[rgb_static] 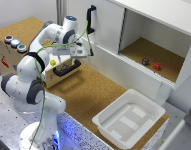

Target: Go close the drawer

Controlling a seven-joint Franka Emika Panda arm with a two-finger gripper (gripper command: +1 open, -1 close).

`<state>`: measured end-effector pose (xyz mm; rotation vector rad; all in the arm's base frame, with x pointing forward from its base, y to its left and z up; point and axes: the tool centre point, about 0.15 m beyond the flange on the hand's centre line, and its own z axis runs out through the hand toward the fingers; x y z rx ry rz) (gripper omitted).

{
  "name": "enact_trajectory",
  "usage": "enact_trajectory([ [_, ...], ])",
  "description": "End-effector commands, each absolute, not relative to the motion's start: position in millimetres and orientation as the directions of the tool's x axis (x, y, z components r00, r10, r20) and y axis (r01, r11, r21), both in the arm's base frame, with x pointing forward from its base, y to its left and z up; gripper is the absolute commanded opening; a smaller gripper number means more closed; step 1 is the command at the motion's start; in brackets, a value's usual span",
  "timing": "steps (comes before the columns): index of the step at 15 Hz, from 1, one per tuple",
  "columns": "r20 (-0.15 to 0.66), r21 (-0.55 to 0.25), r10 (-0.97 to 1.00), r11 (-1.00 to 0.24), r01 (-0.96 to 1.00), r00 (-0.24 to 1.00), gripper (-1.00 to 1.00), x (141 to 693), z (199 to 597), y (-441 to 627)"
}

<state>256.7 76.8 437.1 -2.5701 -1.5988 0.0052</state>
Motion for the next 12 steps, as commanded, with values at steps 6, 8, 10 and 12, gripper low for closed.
enact_trajectory([
  [6, 0.051, -0.024, 0.968, -0.245, 0.969, 0.246, 1.00, 307.5, 347.0, 65.2],
  [8, 0.057, -0.038, 0.978, -0.200, 0.979, 0.202, 1.00, 320.9, 333.1, 77.8],
  [10, 0.061, -0.037, 0.986, -0.155, 0.987, 0.157, -1.00, 335.6, 328.5, 87.8],
  [12, 0.064, -0.036, 0.989, -0.131, 0.991, 0.133, -1.00, 348.0, 329.7, 91.7],
])
